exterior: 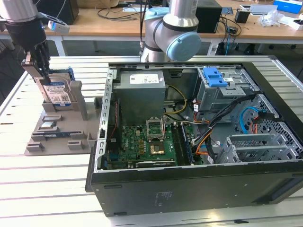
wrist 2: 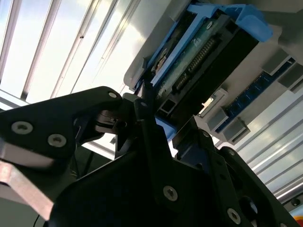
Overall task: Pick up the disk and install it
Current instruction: 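Pick up the disk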
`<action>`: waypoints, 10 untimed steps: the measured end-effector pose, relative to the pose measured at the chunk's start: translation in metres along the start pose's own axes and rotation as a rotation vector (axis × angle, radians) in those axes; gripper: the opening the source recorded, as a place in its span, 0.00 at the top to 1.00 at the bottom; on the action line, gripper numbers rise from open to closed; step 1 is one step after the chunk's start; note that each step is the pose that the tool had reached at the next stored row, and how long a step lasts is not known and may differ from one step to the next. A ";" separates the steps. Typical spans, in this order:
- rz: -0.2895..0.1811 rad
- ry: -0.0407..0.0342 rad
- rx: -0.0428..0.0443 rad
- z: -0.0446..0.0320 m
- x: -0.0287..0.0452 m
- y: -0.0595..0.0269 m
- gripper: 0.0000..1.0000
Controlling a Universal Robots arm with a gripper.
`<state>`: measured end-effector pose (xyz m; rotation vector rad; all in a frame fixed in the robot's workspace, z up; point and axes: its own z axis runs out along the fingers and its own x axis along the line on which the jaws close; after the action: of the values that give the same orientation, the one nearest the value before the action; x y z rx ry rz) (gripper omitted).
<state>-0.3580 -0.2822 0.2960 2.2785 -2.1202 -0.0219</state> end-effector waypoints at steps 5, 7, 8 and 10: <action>0.000 -0.0001 0.0001 0.0041 0.0000 -0.0001 0.58; 0.000 -0.0001 0.0004 0.0044 -0.0001 -0.0002 0.58; 0.000 -0.0001 0.0004 0.0044 -0.0001 -0.0002 0.58; 0.000 0.0001 0.0002 0.0044 0.0000 -0.0002 0.58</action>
<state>-0.3579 -0.2822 0.2916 2.2786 -2.1204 -0.0215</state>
